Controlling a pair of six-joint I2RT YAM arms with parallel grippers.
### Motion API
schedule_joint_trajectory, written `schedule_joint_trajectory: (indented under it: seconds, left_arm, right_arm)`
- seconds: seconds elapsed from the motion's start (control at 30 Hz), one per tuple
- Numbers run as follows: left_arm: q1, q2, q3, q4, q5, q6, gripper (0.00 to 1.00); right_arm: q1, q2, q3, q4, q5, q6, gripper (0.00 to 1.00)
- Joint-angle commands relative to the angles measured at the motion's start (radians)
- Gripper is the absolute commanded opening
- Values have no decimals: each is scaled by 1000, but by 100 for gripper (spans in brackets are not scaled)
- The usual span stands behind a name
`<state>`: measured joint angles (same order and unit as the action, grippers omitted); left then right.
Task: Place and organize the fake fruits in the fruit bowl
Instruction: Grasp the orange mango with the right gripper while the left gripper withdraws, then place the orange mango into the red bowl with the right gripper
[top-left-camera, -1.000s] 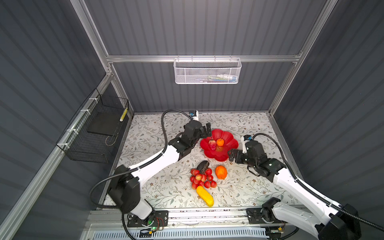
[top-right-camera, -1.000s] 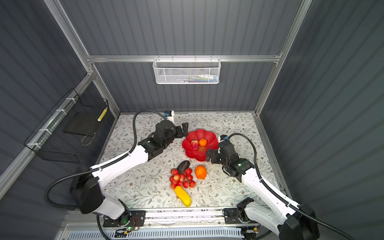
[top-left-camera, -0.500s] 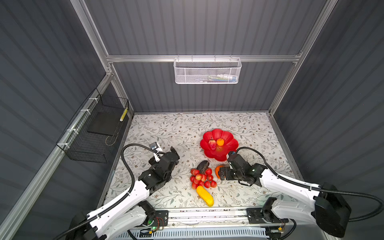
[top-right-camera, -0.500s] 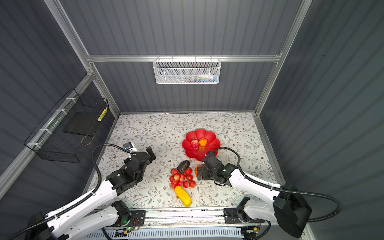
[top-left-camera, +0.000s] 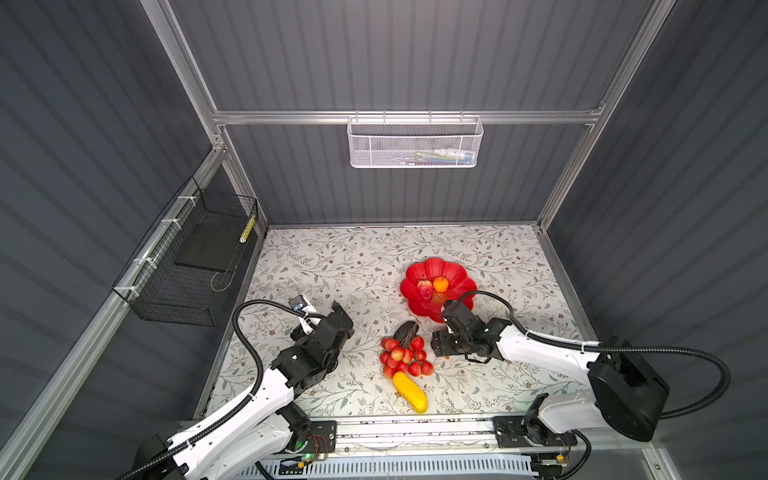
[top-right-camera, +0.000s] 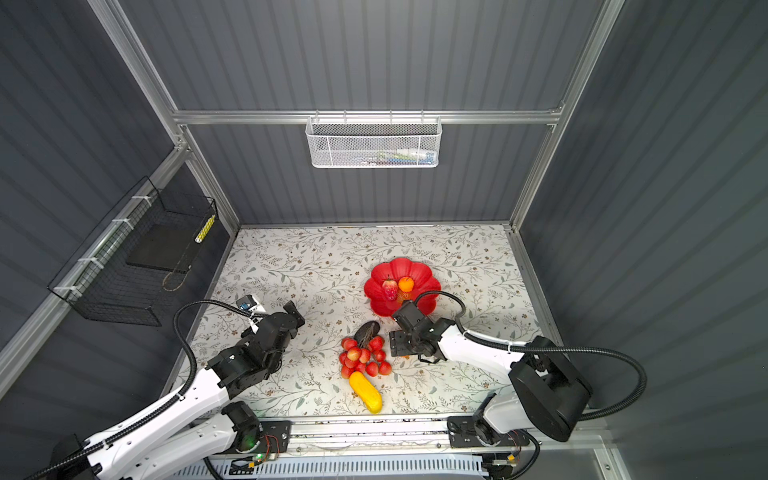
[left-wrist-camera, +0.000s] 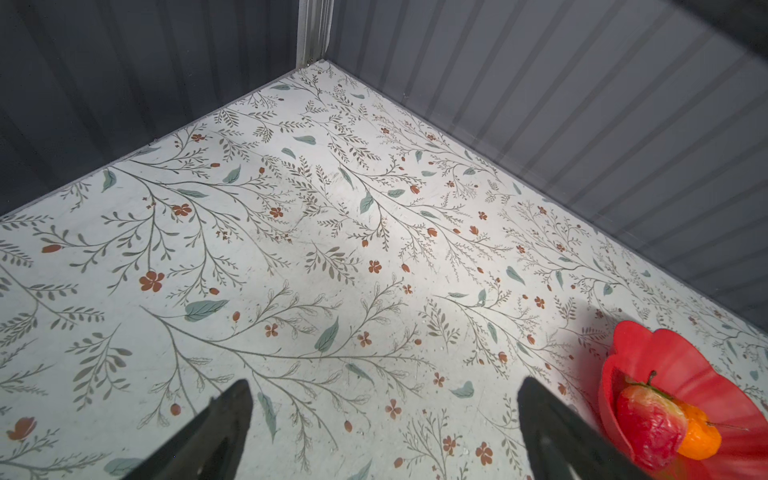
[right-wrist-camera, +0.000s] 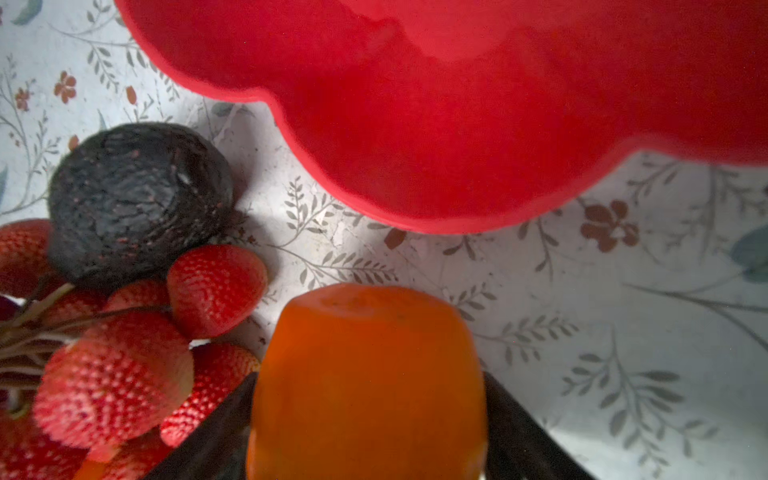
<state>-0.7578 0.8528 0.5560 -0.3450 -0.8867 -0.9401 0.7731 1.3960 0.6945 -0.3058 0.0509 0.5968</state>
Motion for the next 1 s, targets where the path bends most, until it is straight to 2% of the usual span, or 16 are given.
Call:
schedule_joint_trajectory:
  seconds: [0.0,0.2,0.27,0.37,0.43,0.63,0.73,0.83,0.97]
  left_arm:
    - [4,13,30,4,-11,-4,100]
    - [4,23,10,46,-3,-6,100]
    - [3,31,5,63,2,-10,100]
    - [5,57,3,106,19,4,100]
    - [5,78,17,111,36,16,100]
    - [5,83,44,74,67,3,100]
    - [6,60,29,87,86,3,100]
    - [5,31,41,50,83,-3,100]
    - [6,-12,42,29,76,4,100]
  right_arm:
    - [3,-22,12,-39,30,1,60]
    - [-4,-268,-64,-201,133,27,52]
    - [-27,-377,-44,-251,156,22,52]
    - [-93,-419,13,-242,160,-28,51]
    - [-153,-377,61,-201,143,-76,51]
    - [-325,-85,223,-34,76,-186,52]
    - [-375,52,305,32,56,-234,52]
    - [-395,164,388,25,53,-267,53]
    - [-417,256,409,58,23,-260,54]
